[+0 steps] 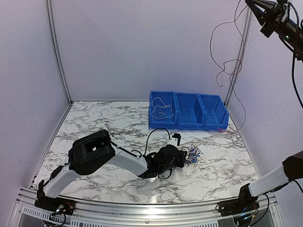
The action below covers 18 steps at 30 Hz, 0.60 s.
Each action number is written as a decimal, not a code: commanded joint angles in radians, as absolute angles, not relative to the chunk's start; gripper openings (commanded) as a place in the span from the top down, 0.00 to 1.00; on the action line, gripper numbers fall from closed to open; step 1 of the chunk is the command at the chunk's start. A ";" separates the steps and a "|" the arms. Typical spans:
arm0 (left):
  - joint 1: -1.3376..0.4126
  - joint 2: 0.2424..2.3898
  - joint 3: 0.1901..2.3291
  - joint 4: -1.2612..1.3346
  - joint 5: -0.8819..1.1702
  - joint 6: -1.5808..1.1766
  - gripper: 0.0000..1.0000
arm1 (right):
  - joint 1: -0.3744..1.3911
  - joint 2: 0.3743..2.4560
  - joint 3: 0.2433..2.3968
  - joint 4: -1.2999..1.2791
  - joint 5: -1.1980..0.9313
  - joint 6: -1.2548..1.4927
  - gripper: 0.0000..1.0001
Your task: Untangle the cables
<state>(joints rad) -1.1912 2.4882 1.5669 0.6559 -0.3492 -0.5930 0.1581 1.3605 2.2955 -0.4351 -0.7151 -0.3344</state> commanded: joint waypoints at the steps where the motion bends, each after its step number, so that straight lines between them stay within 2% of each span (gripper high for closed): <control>1: -1.190 2.447 1.495 0.533 -0.368 -0.562 0.74 | 0.149 1.338 2.179 -0.409 -0.626 -0.364 1.00; 5: -1.190 2.385 1.454 0.542 -0.373 -0.564 0.62 | 0.150 1.308 2.070 -0.389 -0.574 -0.398 1.00; 11: -1.190 2.298 1.406 0.543 -0.376 -0.570 0.50 | 0.150 1.300 1.961 -0.339 -0.530 -0.412 1.00; 18: -1.190 2.203 1.335 0.546 -0.377 -0.584 0.44 | 0.149 1.348 1.893 -0.255 -0.504 -0.412 1.00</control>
